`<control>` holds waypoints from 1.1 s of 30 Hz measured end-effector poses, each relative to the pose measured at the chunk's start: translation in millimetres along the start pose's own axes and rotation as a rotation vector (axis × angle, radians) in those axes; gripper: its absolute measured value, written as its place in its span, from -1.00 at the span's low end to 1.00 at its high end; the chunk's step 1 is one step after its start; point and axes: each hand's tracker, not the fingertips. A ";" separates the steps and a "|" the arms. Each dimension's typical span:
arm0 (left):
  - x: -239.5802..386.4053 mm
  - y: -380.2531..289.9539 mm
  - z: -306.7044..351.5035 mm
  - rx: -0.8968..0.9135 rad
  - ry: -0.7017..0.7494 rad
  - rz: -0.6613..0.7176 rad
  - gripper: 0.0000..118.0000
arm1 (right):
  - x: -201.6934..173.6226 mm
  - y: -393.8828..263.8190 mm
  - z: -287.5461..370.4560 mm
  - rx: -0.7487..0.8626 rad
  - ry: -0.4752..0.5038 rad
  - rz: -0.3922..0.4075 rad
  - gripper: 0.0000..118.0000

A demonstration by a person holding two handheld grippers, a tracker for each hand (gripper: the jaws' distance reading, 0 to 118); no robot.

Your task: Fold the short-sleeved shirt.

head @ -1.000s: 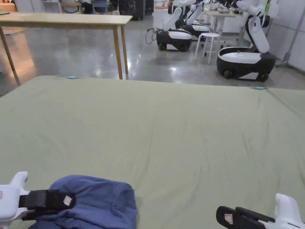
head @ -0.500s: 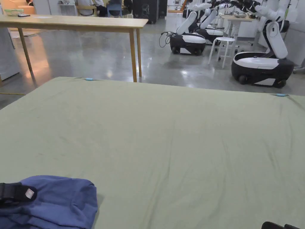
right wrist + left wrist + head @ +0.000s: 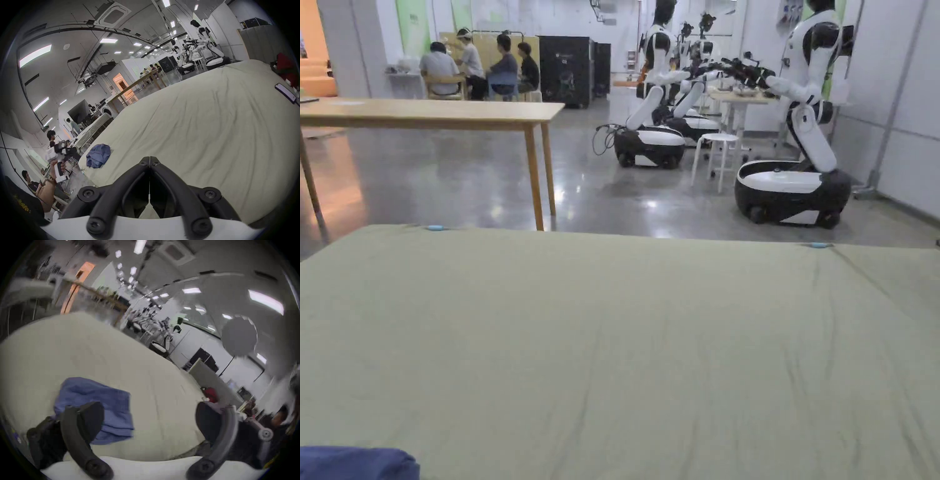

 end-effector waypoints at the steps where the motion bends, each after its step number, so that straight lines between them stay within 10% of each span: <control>1: 35.0 -15.8 -9.0 0.003 0.033 -0.060 -0.65 | 3.8 -0.8 5.0 0.000 -0.002 0.006 -0.99; 2: 68.4 -31.8 -20.1 0.022 0.082 -0.087 -1.00 | 5.8 -1.6 10.0 0.004 -0.023 0.021 -0.99; 11: 178.6 -92.8 -119.1 0.050 0.105 -0.321 -1.00 | 21.4 -4.1 49.6 0.116 -0.195 0.120 -0.99; 20: 278.3 57.0 -141.4 0.327 0.094 -0.428 -1.00 | -52.8 138.6 53.7 0.507 -0.346 0.470 -0.99; 33: 265.0 152.9 -292.0 0.430 0.374 -0.538 -1.00 | -30.5 304.1 -86.6 0.512 -0.607 0.602 -0.98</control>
